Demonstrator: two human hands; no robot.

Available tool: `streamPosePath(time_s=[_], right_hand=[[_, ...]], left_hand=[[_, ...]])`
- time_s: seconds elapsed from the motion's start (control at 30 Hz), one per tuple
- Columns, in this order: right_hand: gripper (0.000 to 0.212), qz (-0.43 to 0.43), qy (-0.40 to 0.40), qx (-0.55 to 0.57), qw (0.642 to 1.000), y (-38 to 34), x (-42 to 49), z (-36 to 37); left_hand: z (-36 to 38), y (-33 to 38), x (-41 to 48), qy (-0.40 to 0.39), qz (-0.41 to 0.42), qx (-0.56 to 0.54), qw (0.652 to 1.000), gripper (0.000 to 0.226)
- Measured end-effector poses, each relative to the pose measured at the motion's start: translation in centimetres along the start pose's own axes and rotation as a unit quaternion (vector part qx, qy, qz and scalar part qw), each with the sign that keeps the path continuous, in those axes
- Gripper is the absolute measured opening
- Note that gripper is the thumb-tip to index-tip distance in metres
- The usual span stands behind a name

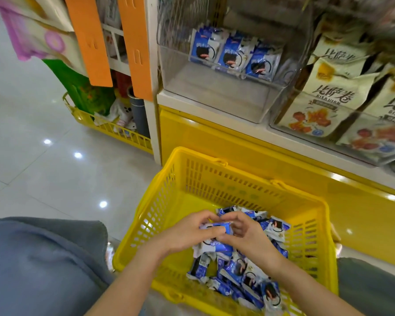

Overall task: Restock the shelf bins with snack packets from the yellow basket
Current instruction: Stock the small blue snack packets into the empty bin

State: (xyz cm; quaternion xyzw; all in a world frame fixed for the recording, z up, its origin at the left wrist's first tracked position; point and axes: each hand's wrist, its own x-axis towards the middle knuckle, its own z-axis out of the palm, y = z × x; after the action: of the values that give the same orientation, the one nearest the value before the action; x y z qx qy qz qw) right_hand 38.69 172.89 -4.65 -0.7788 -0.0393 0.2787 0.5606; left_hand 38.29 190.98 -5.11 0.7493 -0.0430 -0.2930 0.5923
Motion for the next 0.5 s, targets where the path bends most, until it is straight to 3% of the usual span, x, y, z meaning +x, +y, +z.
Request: streamPosePath(time_s=[0.1,0.17,0.23,0.3,0.4,0.5], right_hand=[[0.038,0.009,-0.002,0.019,1.000,0.7,-0.3,-1.1],[0.036,0.005,0.038,-0.003,0.999,1.7,0.2,-2.3],[0.031,0.018,0.147,-0.107,0.983,3.7,1.3,-4.5],[0.038,0.084,0.217,-0.230,0.945,6.5,2.5,-7.3],[0.047,0.208,0.184,-0.324,0.904,10.7,3.5,-10.4],[0.051,0.230,0.145,-0.378,0.885,13.0,4.2,-10.7]], left_hand=[[0.3,-0.4,0.3,0.004,-0.006,-0.003,1.000,0.020],[0.3,-0.9,0.6,0.009,-0.016,-0.009,1.000,0.018],[0.4,-1.4,0.9,0.020,-0.028,0.010,0.999,0.018],[0.6,-1.8,1.2,0.040,-0.038,0.024,0.998,0.019],[1.1,-2.4,1.6,0.060,-0.060,0.006,0.996,0.022],[1.5,-2.8,2.1,0.070,-0.077,-0.004,0.995,0.024]])
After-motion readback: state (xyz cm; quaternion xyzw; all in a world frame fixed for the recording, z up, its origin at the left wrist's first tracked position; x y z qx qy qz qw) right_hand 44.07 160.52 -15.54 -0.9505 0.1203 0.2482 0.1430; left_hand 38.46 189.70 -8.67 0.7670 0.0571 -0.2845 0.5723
